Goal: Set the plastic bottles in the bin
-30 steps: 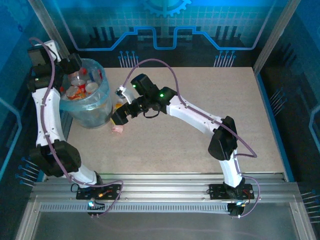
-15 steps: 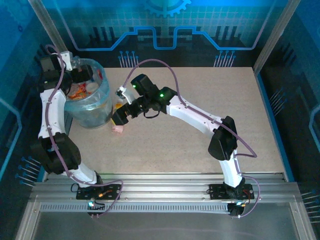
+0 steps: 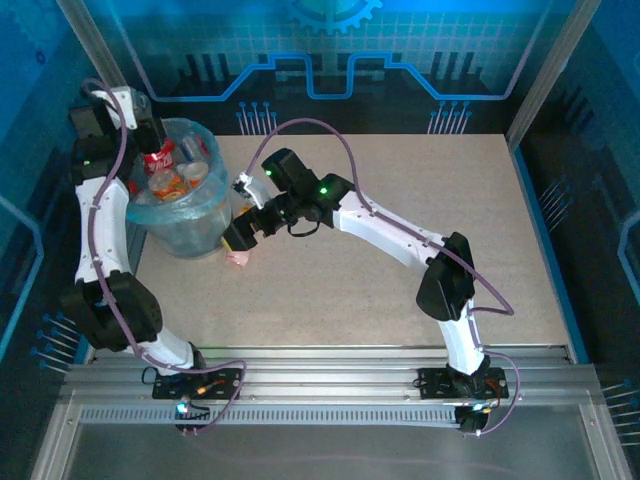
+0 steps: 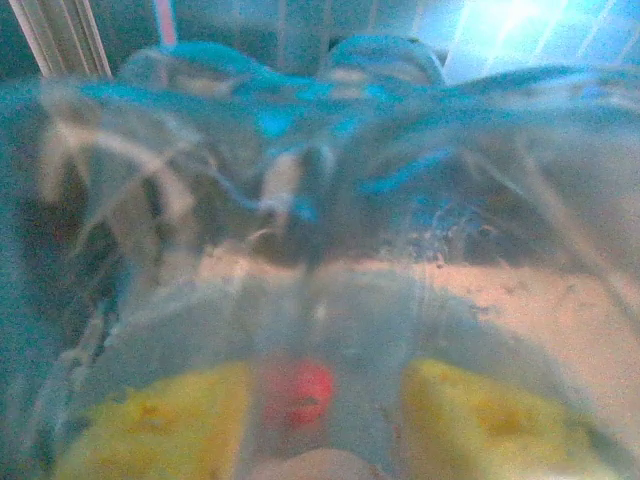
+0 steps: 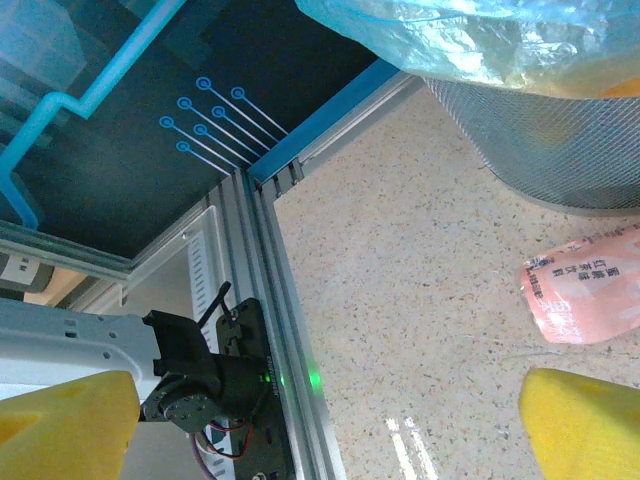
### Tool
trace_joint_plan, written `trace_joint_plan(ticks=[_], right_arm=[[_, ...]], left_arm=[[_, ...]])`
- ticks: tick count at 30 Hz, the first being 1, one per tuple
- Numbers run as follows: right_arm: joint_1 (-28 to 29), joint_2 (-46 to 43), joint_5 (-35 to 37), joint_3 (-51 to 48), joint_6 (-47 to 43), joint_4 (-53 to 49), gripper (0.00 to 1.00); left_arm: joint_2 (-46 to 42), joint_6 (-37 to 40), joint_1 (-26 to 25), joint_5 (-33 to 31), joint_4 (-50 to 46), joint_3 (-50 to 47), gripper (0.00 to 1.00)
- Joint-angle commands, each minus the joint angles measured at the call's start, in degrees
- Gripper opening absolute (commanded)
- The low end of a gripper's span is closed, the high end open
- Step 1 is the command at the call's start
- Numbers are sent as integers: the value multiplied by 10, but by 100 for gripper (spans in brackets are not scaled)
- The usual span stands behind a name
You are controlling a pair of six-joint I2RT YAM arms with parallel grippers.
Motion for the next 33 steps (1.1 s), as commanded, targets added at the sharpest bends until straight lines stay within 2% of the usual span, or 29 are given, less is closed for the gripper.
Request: trace_joint_plan(ticks=[1,8,12,14,18,28,30,33], right_arm=[[6,-8,-12,19,-5,-17,99],[6,-15,-9,17,-6,-21,99],[6,-17,-10,17,-7,-25,99],[7,-17,-11,16,-6,-25,99],[9,-16,-13,12,-4,-23,99],[9,-19,-5,-7,-13,-20,99],[9,-15,-7,-1,-11,-22,99],[9,-14,-9,1,-10,-20,99]], left_arm=[[-44,10,-7,-25,29,46,47],[-81,77,-17,-104,16,81,43],[-54,91,-17,-151,-145,205,46],[-46,88,-16,-167,-199,230,46],[-32,71,-17,-155,-255,239,45],[129,82,-16,-134,-404,368,47],[142,76,-16,-125,-407,362,49],[168,61,-16,-124,-430,379,57]])
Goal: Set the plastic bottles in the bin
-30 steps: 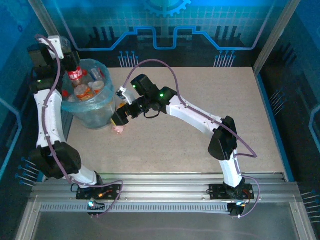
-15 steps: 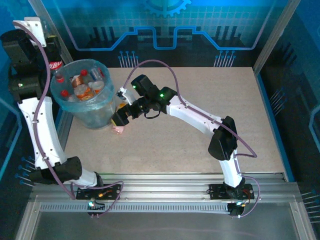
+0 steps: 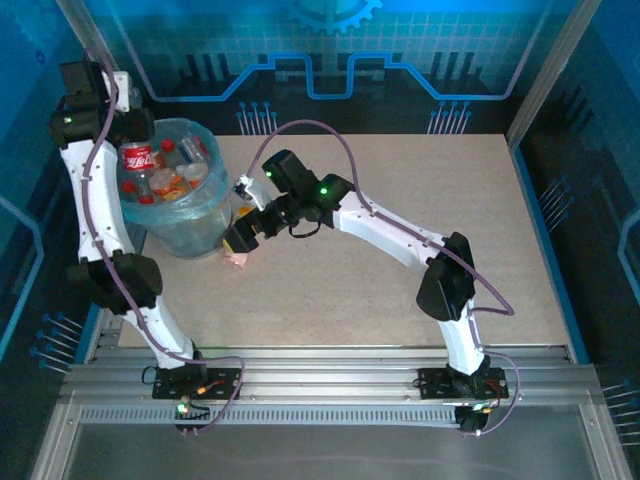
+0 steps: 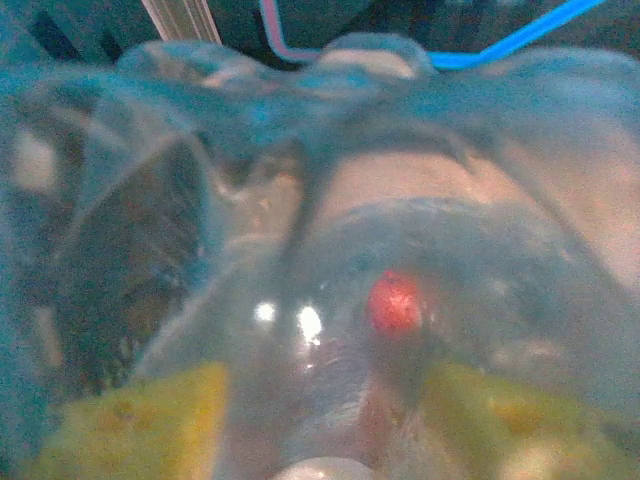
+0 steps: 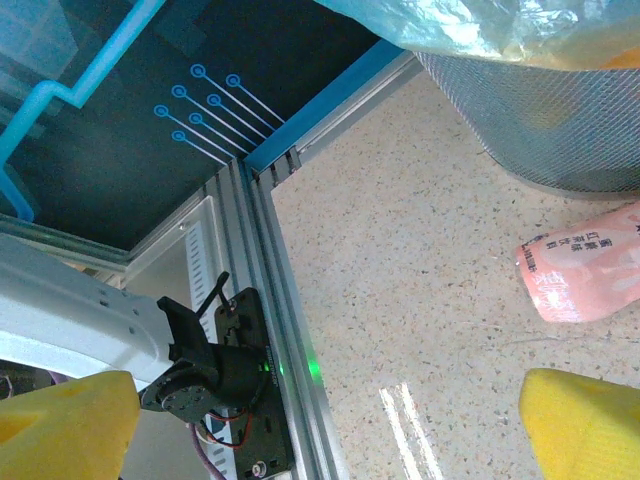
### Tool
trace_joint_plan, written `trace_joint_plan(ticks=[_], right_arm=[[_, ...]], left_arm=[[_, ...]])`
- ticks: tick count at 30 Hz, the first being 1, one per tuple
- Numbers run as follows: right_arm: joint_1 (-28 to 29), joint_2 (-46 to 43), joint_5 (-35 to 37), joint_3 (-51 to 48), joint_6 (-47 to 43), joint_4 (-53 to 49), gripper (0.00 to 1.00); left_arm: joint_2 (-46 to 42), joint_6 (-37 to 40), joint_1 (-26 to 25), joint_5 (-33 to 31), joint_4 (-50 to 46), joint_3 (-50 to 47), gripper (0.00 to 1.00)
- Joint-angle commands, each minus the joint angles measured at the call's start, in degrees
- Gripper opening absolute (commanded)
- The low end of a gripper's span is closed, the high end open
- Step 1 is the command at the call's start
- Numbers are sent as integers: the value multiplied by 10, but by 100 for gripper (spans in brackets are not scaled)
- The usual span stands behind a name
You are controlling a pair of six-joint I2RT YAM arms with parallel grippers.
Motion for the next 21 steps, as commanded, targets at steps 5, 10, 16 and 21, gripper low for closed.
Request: trace_joint_plan(ticks=[5,10,16,21], right_arm=[[9,-11,-9,10,-13,-18,99],[9,-10,-11,7,-9,-14,99],[10,-10,-14,4,-5,-11,99],[8,-9,-16,-2,-5,-8,99]], left_arm=[[12,-34,-2,11,-50,34,81],[8,-47,-1,11,-34,34,88],[26,-54,-1,15,-53,31,85],[30,-48,-4,39,-61,-5,85]])
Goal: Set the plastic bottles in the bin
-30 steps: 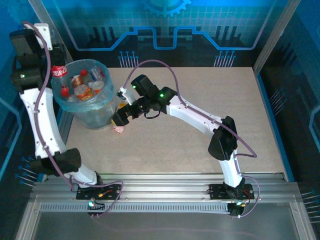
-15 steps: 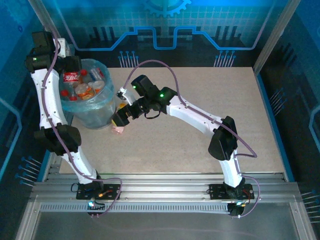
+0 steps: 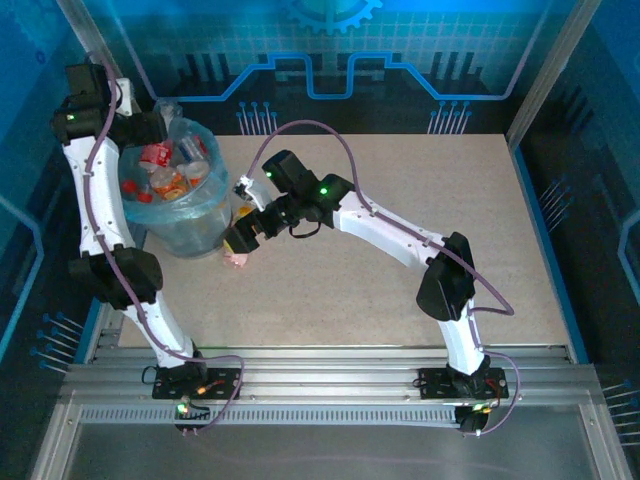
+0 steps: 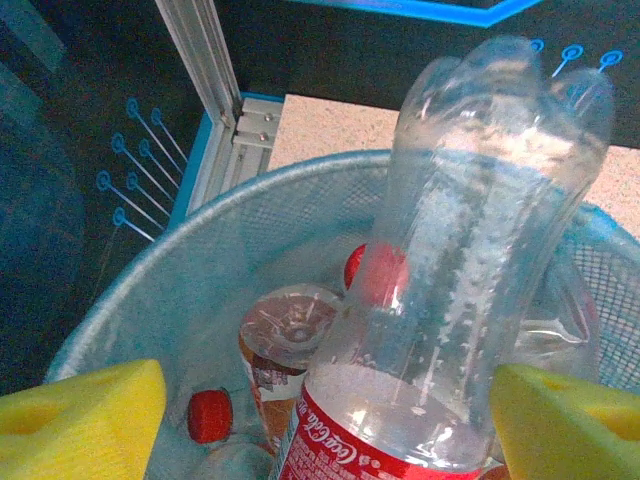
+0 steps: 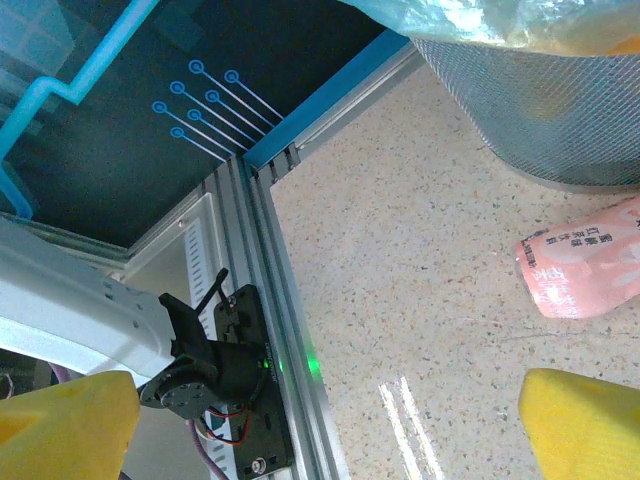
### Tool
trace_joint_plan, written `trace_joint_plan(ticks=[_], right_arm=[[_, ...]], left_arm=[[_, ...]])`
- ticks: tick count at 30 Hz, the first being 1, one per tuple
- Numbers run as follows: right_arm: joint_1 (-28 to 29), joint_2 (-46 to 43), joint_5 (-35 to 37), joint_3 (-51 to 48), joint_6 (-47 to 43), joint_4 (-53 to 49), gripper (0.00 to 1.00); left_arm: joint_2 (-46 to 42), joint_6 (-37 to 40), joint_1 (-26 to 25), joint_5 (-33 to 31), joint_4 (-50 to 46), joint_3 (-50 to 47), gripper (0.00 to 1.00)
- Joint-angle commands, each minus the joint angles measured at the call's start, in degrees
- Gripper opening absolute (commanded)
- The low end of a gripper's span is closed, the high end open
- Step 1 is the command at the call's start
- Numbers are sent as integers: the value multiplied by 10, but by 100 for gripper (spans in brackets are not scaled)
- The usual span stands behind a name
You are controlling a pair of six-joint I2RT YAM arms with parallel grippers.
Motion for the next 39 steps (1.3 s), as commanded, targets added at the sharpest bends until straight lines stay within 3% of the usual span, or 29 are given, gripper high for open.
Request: trace_joint_plan(ticks=[1,4,9,16,21,27,34,39], right_arm=[[9,-9,-15,-2,-4,-5,99],[9,-7,-17,-1,-2,-4,99],[9,-6,-21,-2,-1,-6,98],[9,-6,-18,-3,-2,-9,98],[8,-8,-20,-3,-1,-8,98],[9,-11,-17,-7,-1,-6,98],[10,-14,-15,-7,-1,-7,98],[10,-17,-11,-7,-8,-16,98]], left_arm=[[10,1,-5,39,-22,-22,85],[17,15,-8,80,-20,-36,85],[40,36,-16,74,-25,-32,81],[40,79,-33,48,-16,-24,60],[0,120,-44,15,25,-35,52],[-76,191,-56,-23,107,-105,54],[-89,242,-56,-65,90,-120,56],[-107,286,-56,-49,101,-172,61]])
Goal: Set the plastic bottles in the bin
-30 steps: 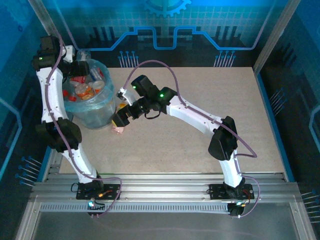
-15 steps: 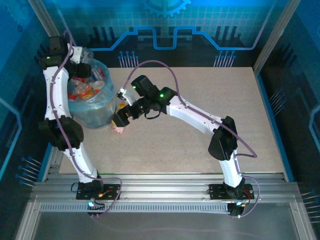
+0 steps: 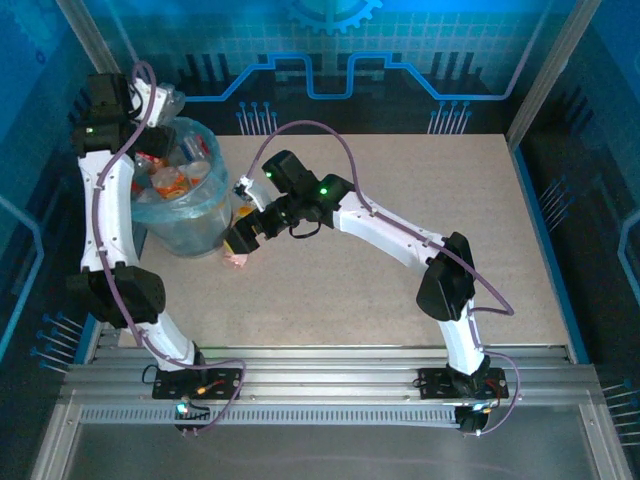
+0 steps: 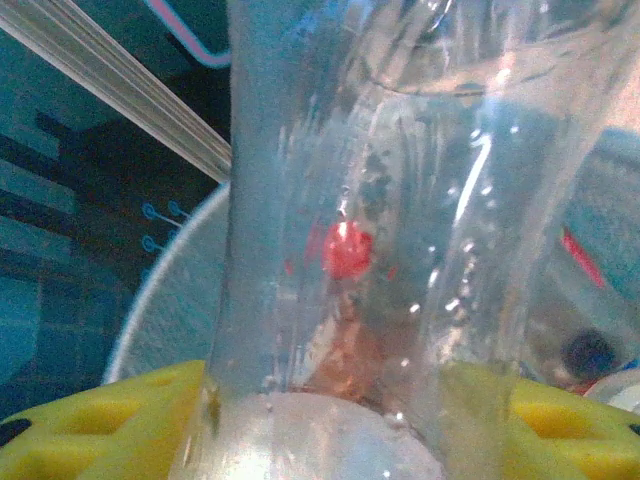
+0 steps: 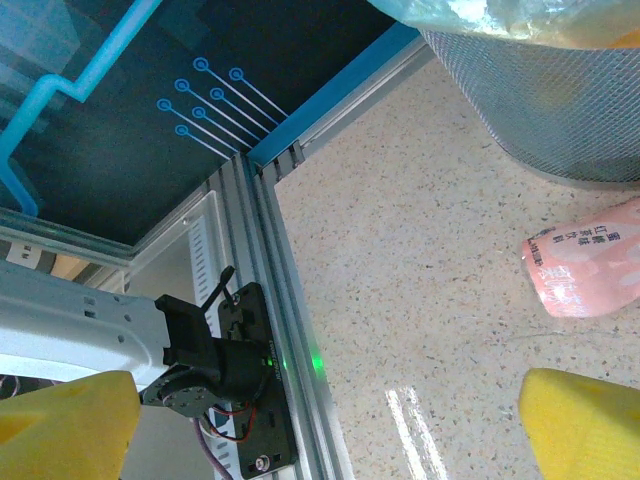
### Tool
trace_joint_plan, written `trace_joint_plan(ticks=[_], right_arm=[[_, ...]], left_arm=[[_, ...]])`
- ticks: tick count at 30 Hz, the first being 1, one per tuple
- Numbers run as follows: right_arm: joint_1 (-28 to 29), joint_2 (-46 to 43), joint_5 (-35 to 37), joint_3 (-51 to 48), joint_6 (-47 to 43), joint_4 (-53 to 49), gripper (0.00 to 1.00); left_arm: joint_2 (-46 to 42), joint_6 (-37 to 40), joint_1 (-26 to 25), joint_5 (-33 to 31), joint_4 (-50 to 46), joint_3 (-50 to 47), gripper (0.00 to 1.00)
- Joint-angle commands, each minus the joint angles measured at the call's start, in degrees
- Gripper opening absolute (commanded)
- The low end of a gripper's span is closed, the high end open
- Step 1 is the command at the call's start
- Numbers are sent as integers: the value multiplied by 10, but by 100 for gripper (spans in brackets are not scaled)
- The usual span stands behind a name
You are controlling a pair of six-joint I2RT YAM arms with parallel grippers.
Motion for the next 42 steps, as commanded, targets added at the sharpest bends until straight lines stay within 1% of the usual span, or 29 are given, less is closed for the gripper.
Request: trace_joint_plan(ticks=[1,5,8,9,11,14,17,20,23,26,28,31,33,35,38,42], right_arm=[[10,-16,-5,-6,-8,-17,98],[11,-16,-6,-5,-6,-19,98],[12,-19,-2,-6,-7,-20,98],[12,-19,-1,-6,-8,-21,98],[12,-20,0,-6,-9,-22,98],[12,-19,0,-4,-9,-23,98],[12,-16,-2,-1,-7,-21,98],[12,-14,3,5,-7,-24,98],[13,-3,53,17,5,-42,98],[12,25,146,40,52,-73,100],[13,45,192,47,91,-75,100],[18,74,238,45,145,-49,100],[29,93,288,52,161,-29,100],[41,125,339,87,170,-32,100],[50,189,358,163,171,-46,100],[56,273,390,265,183,-76,100]], left_arm=[[-12,43,-1,2,7,-26,63],[-1,35,-1,2,3,-26,67],[-1,13,-1,-1,15,-28,83],[-3,7,-1,-1,18,-27,86],[-6,-3,-1,0,22,-22,87],[-11,-9,0,-3,16,-9,88],[-22,-18,0,2,17,-1,86],[-29,-53,1,0,9,21,84],[-48,-110,2,-3,4,46,84],[-93,-177,-1,-8,13,48,83],[-136,-222,-2,1,27,20,82],[-222,-272,-5,27,72,-77,83],[-281,-305,-7,50,95,-145,83],[-329,-338,-7,58,106,-204,83],[-392,-372,-7,65,117,-275,83],[-440,-392,-14,49,113,-326,83]])
